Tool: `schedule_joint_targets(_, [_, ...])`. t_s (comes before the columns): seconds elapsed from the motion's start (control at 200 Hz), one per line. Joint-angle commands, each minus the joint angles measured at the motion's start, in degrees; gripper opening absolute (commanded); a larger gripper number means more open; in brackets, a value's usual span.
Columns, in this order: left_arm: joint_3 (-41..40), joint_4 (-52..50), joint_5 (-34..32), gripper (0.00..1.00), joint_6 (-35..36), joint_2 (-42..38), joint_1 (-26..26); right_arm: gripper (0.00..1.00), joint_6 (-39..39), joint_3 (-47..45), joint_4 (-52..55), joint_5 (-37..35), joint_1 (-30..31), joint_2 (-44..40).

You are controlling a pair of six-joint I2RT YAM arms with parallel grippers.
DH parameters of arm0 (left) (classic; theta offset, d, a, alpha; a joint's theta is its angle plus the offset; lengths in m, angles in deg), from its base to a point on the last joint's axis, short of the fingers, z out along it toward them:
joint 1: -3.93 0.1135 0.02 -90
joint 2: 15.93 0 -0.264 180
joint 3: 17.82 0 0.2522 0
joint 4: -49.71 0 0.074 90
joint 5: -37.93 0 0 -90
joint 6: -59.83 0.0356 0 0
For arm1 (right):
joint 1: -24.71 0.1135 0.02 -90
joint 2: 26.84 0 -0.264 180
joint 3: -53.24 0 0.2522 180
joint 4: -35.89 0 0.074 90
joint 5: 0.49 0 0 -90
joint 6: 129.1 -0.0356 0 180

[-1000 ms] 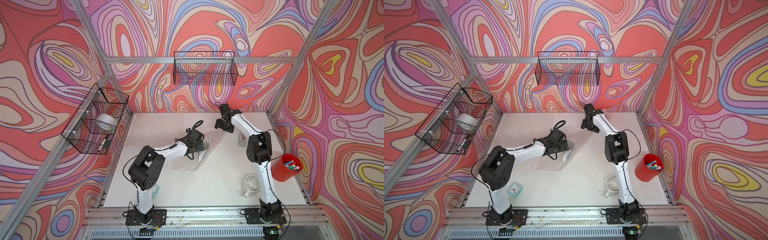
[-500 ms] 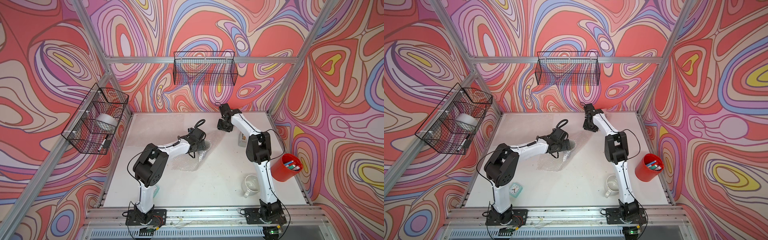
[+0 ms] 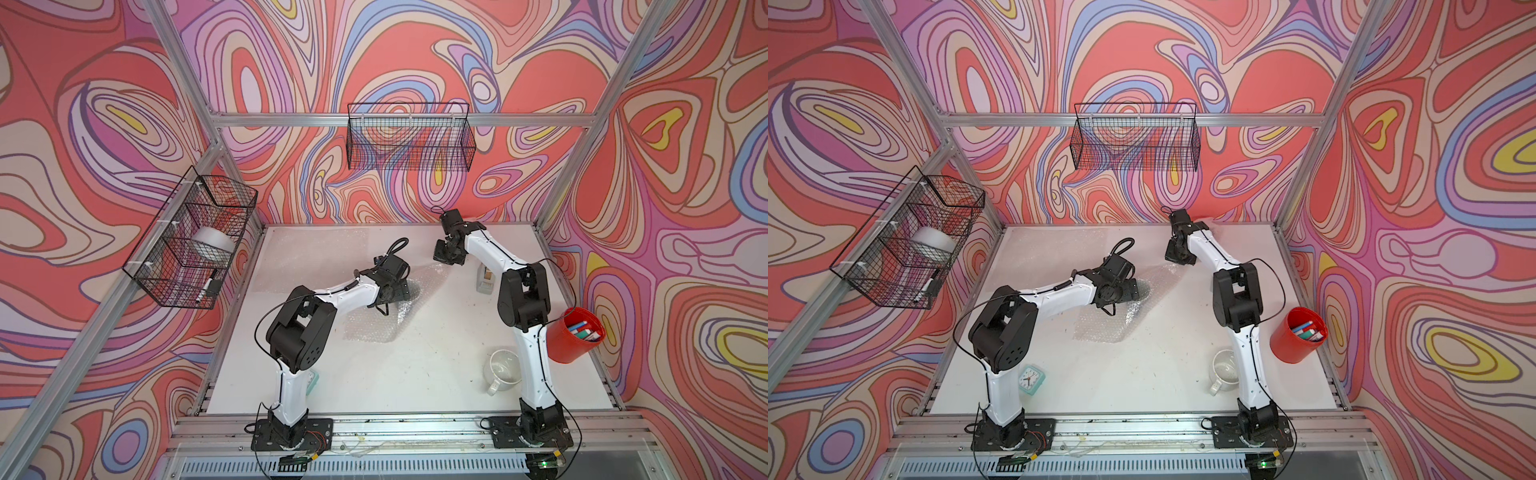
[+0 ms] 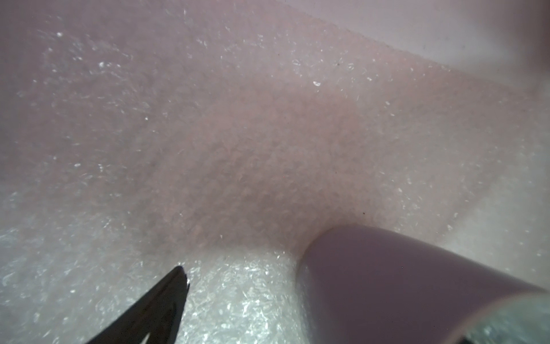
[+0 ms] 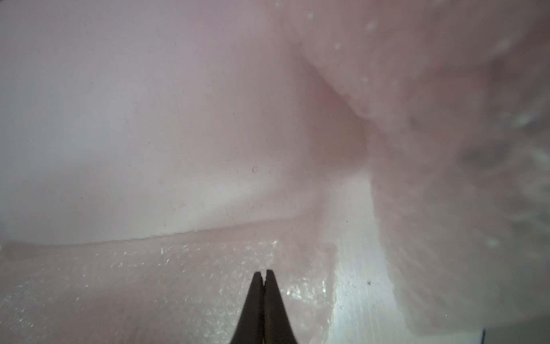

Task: Wrap mugs in bubble wrap
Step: Wrap the mug in bubble wrap.

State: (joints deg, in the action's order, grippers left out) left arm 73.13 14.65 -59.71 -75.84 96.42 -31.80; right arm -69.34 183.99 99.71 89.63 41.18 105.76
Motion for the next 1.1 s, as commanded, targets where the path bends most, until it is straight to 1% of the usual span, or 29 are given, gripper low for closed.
schedule_joint_targets(0.0, [1.72, -2.76, 0.17, 0.97, -0.99, 1.68, 0.35, 0.0, 1.32, -2.68, -5.25, 2.7, 0.05, -5.54])
schedule_joint_targets(0.185, [2.24, -3.13, 0.42, 0.97, -1.0, 2.18, 0.56, 0.0, 2.97, -7.24, -8.39, 5.36, 0.06, -9.25])
schedule_joint_targets(0.396, [2.13, -3.38, 0.87, 0.97, -1.52, 2.43, 0.88, 0.0, 4.11, -15.38, -15.36, 13.23, 0.62, -15.72])
schedule_joint_targets(0.606, [2.26, -2.96, 1.59, 0.96, -1.79, 2.66, 0.92, 0.0, 4.24, -21.38, -19.94, 21.93, 1.26, -21.23])
schedule_joint_targets(0.896, [2.18, -3.01, 1.84, 0.96, -2.32, 2.44, 0.97, 0.0, 2.91, -29.85, -23.96, 29.35, 3.1, -26.46])
schedule_joint_targets(0.936, [2.18, -3.05, 1.89, 0.96, -2.32, 2.45, 0.94, 0.0, 2.55, -30.9, -24.22, 29.38, 3.29, -27.06])
schedule_joint_targets(0.977, [2.11, -3.11, 1.83, 0.96, -2.32, 2.45, 1.01, 0.0, 2.14, -31.73, -23.9, 27.67, 3.39, -27.64])
schedule_joint_targets(1.062, [1.92, -3.13, 1.71, 0.96, -2.21, 2.34, 0.99, 0.0, 1.67, -31.54, -20.06, 17.25, 3.34, -28.08])
schedule_joint_targets(1.097, [1.78, -3.13, 1.74, 0.96, -2.14, 2.26, 1.0, 0.1, 1.63, -30.91, -18.49, 12.8, 3.31, -27.85])
